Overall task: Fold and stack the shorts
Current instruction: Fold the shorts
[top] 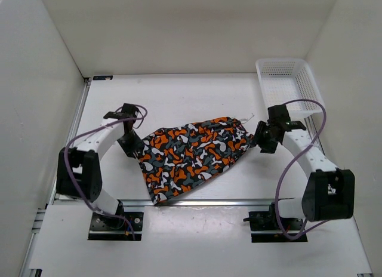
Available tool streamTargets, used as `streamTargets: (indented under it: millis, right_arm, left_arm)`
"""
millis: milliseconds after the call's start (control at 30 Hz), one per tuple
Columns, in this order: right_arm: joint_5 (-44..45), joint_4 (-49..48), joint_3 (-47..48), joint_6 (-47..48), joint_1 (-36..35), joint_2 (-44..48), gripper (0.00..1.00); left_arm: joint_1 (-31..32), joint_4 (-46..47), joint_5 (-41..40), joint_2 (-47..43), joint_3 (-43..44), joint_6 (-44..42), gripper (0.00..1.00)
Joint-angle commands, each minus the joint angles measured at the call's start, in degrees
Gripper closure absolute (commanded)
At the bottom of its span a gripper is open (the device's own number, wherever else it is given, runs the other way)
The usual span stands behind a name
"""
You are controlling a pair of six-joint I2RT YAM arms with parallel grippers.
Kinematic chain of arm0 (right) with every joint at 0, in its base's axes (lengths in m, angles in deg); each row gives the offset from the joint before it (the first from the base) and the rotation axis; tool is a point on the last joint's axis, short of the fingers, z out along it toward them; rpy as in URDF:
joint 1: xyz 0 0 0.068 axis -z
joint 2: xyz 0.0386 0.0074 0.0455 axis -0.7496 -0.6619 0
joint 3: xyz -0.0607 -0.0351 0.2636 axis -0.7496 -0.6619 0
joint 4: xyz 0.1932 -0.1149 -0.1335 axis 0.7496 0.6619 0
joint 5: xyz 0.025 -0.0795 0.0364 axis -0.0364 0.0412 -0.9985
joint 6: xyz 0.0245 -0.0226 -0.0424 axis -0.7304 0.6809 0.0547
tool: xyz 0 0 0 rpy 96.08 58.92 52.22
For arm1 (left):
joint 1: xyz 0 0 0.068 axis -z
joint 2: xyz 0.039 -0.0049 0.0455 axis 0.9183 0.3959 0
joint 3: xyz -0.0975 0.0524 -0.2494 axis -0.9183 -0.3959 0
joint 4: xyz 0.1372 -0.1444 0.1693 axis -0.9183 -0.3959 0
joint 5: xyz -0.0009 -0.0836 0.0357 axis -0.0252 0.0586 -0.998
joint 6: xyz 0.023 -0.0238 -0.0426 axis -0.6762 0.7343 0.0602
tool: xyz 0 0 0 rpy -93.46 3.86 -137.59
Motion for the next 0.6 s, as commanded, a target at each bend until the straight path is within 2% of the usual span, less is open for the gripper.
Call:
streamTargets:
  millis: [0,67,200,233,333,367,567]
  right_arm:
    - [2.35,0.97,-0.63,1.01,0.19,6.28,0.44]
    - [2.97,0.98,-1.85,1.01,0.19,7.52,0.51]
    - [2.97,1.51,-3.17,1.01,0.19,7.53,0.51]
    - [2.45,1.51,-3.18,1.01,0.19,7.53,0.48]
    - [0.87,1.51,-3.18,1.01,0.19,7.53,0.5]
    - [0.25,1.51,-3.18,1.01,0.19,7.53,0.51]
    - [0.25,0.98,-3.18,1.01,0.19,7.53,0.51]
  left_arm:
    - [-3.28,3.29,-1.95,3.05,7.12,-6.36,0.54]
    - [-5.13,3.82,-1.43,7.26,10.81,-8.47,0.34]
    - [-5.83,3.82,-0.2,14.3,15.21,-10.15,0.32]
    - [-5.83,3.82,-0.72,15.35,15.83,-10.76,0.32]
    - [-6.45,3.82,-0.2,18.52,16.45,-11.9,0.32]
    - [-6.45,3.82,-0.2,19.05,16.45,-11.91,0.34]
    - [-6.45,3.82,-0.72,19.76,14.61,-12.61,0.68]
